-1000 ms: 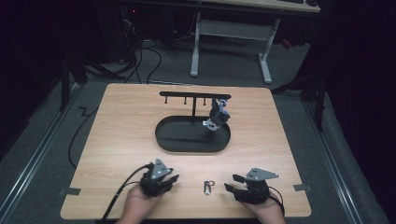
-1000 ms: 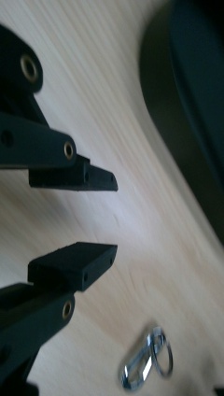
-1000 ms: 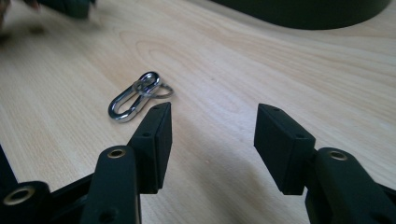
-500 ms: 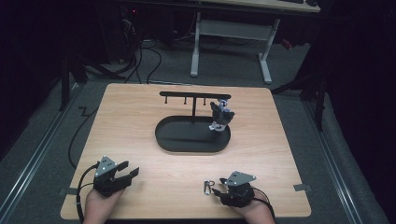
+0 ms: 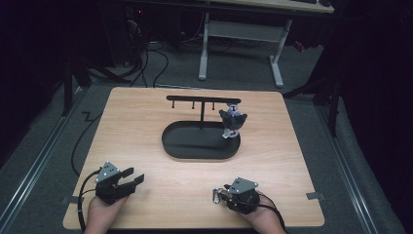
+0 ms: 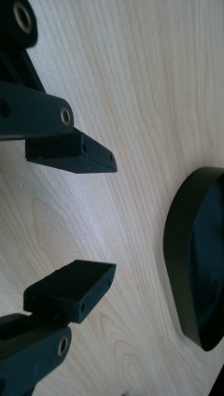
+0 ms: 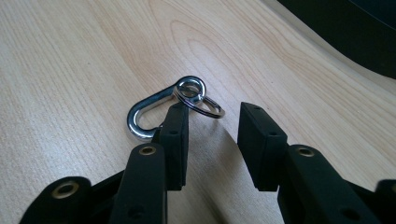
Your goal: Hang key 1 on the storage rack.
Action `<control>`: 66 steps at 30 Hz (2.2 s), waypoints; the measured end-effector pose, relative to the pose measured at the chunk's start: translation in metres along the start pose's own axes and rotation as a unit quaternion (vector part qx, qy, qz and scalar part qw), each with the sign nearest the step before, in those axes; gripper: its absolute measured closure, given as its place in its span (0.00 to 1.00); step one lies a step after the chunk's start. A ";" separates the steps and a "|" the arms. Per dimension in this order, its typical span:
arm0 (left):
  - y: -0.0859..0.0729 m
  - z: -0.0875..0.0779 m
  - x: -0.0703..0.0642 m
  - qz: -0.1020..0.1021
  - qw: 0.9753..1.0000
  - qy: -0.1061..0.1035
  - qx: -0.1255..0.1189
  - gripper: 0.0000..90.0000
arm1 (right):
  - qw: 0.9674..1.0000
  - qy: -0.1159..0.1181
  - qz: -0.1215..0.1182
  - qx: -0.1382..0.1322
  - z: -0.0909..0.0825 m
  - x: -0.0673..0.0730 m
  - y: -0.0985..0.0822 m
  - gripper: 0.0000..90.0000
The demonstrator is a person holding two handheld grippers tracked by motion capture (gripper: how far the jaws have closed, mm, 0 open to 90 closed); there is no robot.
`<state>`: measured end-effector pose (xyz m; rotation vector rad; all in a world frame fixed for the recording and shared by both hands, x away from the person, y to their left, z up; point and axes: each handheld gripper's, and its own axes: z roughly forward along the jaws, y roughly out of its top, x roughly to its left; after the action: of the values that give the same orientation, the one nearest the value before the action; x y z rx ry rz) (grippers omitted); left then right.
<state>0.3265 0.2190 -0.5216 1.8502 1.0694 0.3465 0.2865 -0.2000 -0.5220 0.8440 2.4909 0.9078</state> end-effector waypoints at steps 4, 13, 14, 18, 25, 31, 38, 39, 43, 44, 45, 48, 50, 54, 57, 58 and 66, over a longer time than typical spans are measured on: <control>0.000 0.000 -0.002 0.000 1.000 -0.004 -0.001 0.50 | 1.000 -0.002 -0.019 0.006 0.001 0.003 0.004 0.72; 0.000 0.000 -0.003 -0.001 1.000 -0.007 0.001 0.50 | 0.998 -0.004 -0.062 0.028 0.005 0.007 0.015 0.79; 0.000 0.000 -0.003 -0.001 1.000 -0.007 0.000 0.50 | 0.998 -0.003 -0.063 0.028 0.005 0.007 0.015 0.80; -0.001 0.000 -0.002 -0.003 1.000 -0.008 0.001 0.50 | 0.997 -0.001 -0.066 0.029 0.004 0.009 0.016 0.88; -0.001 0.002 -0.003 -0.003 1.000 -0.010 0.003 0.50 | 0.997 0.005 -0.067 0.027 0.004 0.013 0.016 0.98; -0.001 0.002 -0.003 -0.005 1.000 -0.010 0.005 0.50 | 0.998 0.029 -0.045 0.026 0.007 0.009 0.016 0.94; -0.001 0.002 -0.003 -0.006 1.000 -0.010 0.004 0.50 | 0.998 0.029 -0.051 0.026 0.008 0.009 0.022 0.91; -0.001 0.002 -0.003 -0.006 1.000 -0.010 0.003 0.50 | 0.998 0.031 -0.054 0.026 0.008 0.010 0.022 0.92; -0.001 0.002 -0.003 -0.006 1.000 -0.011 0.003 0.50 | 0.997 0.028 -0.054 0.039 0.009 0.012 0.026 0.98; -0.001 0.001 -0.003 -0.007 1.000 -0.011 0.002 0.50 | 0.997 0.027 -0.052 0.040 0.009 0.012 0.027 0.99; -0.001 0.001 -0.003 -0.007 1.000 -0.011 0.002 0.50 | 0.997 0.030 -0.048 0.042 0.009 0.011 0.027 0.99; -0.002 0.000 -0.002 -0.009 1.000 -0.010 0.000 0.50 | 0.997 0.045 -0.030 0.053 0.008 0.006 0.028 0.99; -0.002 0.000 -0.002 -0.010 1.000 -0.010 0.000 0.50 | 0.996 0.054 -0.022 0.062 0.007 0.004 0.029 0.99; -0.001 0.000 -0.003 -0.006 1.000 -0.012 0.002 0.50 | 0.993 0.068 -0.023 0.097 0.002 0.000 0.035 0.99; -0.001 0.000 -0.004 -0.006 1.000 -0.013 0.001 0.50 | 0.988 0.080 -0.025 0.130 -0.001 -0.003 0.039 0.99; -0.001 0.000 -0.004 -0.006 1.000 -0.014 0.001 0.50 | 0.986 0.082 -0.027 0.142 -0.002 -0.004 0.041 0.99; -0.001 -0.001 -0.004 -0.003 1.000 -0.017 -0.002 0.50 | 0.969 0.103 -0.035 0.223 -0.020 -0.017 0.064 0.99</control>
<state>0.3234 0.2168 -0.5208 1.8436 1.0501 0.3124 0.3155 -0.1799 -0.4622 0.8188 2.9470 0.4292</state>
